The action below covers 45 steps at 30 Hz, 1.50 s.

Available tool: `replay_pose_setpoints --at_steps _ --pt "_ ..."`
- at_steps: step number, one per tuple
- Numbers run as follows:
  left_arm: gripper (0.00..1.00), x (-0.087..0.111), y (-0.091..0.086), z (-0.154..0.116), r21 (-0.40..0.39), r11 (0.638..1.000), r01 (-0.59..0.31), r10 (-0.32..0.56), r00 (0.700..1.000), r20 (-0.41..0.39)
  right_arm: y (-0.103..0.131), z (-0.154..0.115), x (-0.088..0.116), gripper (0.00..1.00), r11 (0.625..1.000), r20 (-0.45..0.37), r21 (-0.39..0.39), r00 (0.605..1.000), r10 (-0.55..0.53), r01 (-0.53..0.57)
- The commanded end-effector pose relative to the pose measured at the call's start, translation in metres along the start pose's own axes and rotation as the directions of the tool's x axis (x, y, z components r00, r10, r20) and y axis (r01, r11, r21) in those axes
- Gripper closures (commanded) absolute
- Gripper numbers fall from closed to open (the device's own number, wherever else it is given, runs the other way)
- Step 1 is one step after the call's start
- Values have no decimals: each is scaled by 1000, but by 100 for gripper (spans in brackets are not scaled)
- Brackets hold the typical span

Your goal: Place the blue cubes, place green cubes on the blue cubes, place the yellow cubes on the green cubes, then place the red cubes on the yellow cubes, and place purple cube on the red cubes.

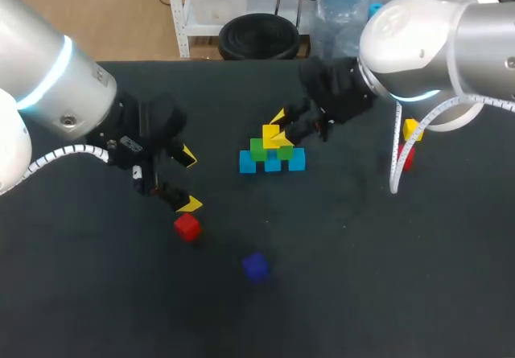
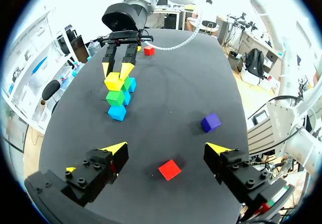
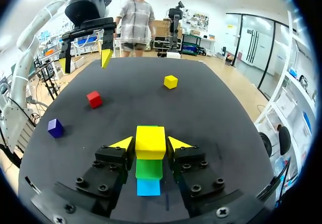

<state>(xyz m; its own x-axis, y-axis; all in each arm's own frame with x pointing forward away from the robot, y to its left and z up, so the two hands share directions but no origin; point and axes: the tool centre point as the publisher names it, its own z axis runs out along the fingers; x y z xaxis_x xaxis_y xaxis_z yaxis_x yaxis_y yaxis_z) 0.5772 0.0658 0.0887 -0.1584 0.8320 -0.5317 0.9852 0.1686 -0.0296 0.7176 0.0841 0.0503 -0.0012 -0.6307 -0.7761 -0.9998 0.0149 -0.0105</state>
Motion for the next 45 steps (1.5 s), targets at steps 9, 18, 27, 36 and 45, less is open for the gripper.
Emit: replay_pose_setpoints --at_steps 9,18,27,36,45 --pt "0 1 1 0 3 1000 -4 4 1000 5 -1 -4 -3 51 1000 1 6 1000 -9 9" --pt "0 1 1 0 3 1000 -4 4 1000 5 -1 -34 -13 0 998 12 43 999 -37 37" --pt "0 1 1 0 3 1000 -4 4 1000 5 -5 -93 -3 0 998 21 53 999 -43 42" --pt "0 1 1 0 3 1000 -4 4 1000 5 -6 -147 29 0 995 -21 70 997 -72 73" --pt "0 1 1 0 3 1000 -4 4 1000 5 -18 -180 65 0 992 -50 123 998 -31 37"
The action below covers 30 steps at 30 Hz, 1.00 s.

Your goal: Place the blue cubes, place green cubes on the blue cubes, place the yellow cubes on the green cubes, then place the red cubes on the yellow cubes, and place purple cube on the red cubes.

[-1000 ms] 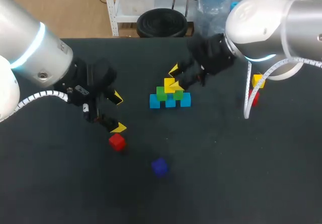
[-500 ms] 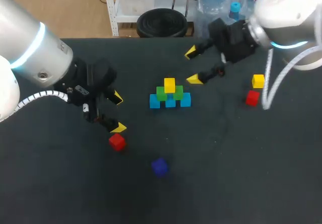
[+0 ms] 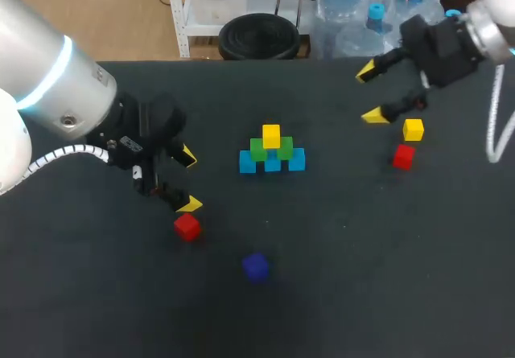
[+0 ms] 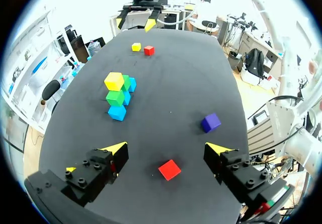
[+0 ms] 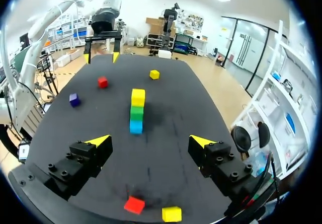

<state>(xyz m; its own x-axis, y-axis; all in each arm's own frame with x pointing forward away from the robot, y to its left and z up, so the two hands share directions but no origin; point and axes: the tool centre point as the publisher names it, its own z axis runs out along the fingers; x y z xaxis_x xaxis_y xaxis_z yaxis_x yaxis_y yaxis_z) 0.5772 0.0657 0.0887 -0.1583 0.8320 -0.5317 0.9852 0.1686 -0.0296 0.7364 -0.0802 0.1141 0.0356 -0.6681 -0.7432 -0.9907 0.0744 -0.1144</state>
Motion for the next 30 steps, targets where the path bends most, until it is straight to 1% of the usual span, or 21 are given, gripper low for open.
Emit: replay_pose_setpoints --at_steps 1,5,12,17,23,30 --pt "0 1 1 0 3 1000 -4 4 1000 5 1 -14 16 0 1000 -5 16 1000 11 -11" --pt "0 1 1 0 3 1000 -4 4 1000 5 -5 -21 33 0 999 -16 28 999 31 -30" --pt "0 1 1 0 3 1000 -4 4 1000 5 -12 -27 55 0 999 -34 33 999 36 -35" --pt "0 1 1 0 3 1000 -4 4 1000 5 -16 -33 75 0 999 -96 50 995 3 1" --pt "0 1 1 0 3 1000 -4 4 1000 5 -23 -40 104 0 999 -110 45 994 8 -3" --pt "0 1 1 0 3 1000 -4 4 1000 5 -32 -40 122 0 999 -114 37 993 3 1"
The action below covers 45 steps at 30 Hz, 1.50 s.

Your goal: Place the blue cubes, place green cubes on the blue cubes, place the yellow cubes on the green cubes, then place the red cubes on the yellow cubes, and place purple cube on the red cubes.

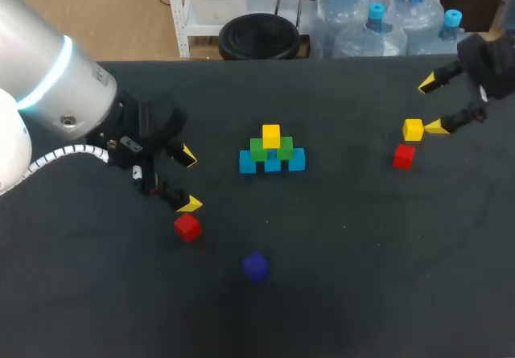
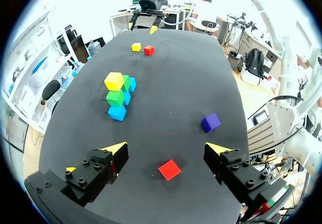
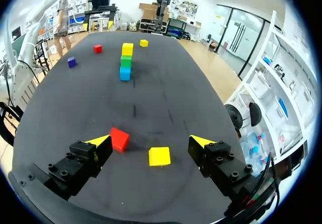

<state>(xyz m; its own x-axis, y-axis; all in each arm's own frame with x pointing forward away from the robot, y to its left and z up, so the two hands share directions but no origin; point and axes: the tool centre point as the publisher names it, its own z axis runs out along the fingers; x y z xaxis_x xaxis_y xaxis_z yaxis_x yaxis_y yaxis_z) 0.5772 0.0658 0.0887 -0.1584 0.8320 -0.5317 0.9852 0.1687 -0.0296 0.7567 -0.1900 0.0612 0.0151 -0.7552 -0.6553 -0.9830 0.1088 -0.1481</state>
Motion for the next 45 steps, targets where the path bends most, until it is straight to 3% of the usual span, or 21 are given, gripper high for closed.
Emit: replay_pose_setpoints --at_steps 1,14,31,34,41,45 --pt "0 1 1 0 3 1000 -4 4 1000 5 -11 6 10 0 1000 14 -14 1000 1 -1" --pt "0 1 1 0 3 1000 -4 4 1000 5 -24 29 33 0 998 17 -56 1000 -20 21" --pt "0 1 1 0 3 1000 -4 4 1000 5 -17 45 50 0 997 27 -76 1000 13 -11" --pt "0 1 1 0 3 1000 -4 4 1000 5 -16 48 50 13 997 30 -81 999 13 -11" --pt "0 1 1 0 3 1000 -4 4 1000 5 -16 54 53 31 996 32 -90 999 17 -14" --pt "0 1 1 0 3 1000 -4 4 1000 5 -15 57 55 31 995 33 -95 999 20 -17"
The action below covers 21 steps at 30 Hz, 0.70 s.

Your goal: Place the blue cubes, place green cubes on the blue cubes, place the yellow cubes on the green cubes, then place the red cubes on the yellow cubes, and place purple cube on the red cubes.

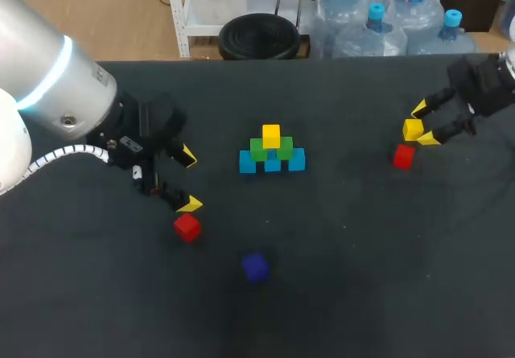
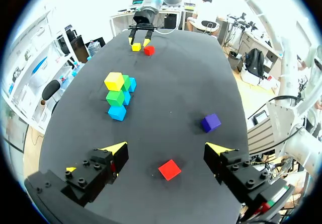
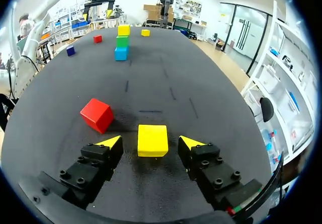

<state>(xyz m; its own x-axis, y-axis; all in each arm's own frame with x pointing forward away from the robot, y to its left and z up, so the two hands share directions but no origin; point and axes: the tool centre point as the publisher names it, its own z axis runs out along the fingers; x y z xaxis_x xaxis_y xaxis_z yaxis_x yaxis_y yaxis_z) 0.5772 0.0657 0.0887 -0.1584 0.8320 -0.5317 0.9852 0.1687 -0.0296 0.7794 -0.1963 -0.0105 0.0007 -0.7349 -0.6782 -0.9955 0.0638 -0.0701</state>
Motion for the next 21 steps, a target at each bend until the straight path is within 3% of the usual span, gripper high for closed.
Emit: replay_pose_setpoints --at_steps 1,3,10,11,13,21 --pt "0 1 1 0 3 1000 -4 4 1000 5 -3 4 3 33 1000 5 -7 1000 1 0" --pt "0 1 1 0 3 1000 -4 4 1000 5 -4 6 2 50 1000 6 -9 1000 0 0" --pt "0 1 1 0 3 1000 -4 4 1000 5 -7 10 2 69 1000 10 -10 1000 -1 1" --pt "0 1 1 0 3 1000 -4 4 1000 5 -7 10 2 84 1000 11 -9 1000 -1 1" --pt "0 1 1 0 3 1000 -4 4 1000 5 -8 10 2 100 1000 15 -7 1000 0 0" --pt "0 1 1 0 3 1000 -4 4 1000 5 -5 3 -4 100 1000 14 2 1000 4 -4"
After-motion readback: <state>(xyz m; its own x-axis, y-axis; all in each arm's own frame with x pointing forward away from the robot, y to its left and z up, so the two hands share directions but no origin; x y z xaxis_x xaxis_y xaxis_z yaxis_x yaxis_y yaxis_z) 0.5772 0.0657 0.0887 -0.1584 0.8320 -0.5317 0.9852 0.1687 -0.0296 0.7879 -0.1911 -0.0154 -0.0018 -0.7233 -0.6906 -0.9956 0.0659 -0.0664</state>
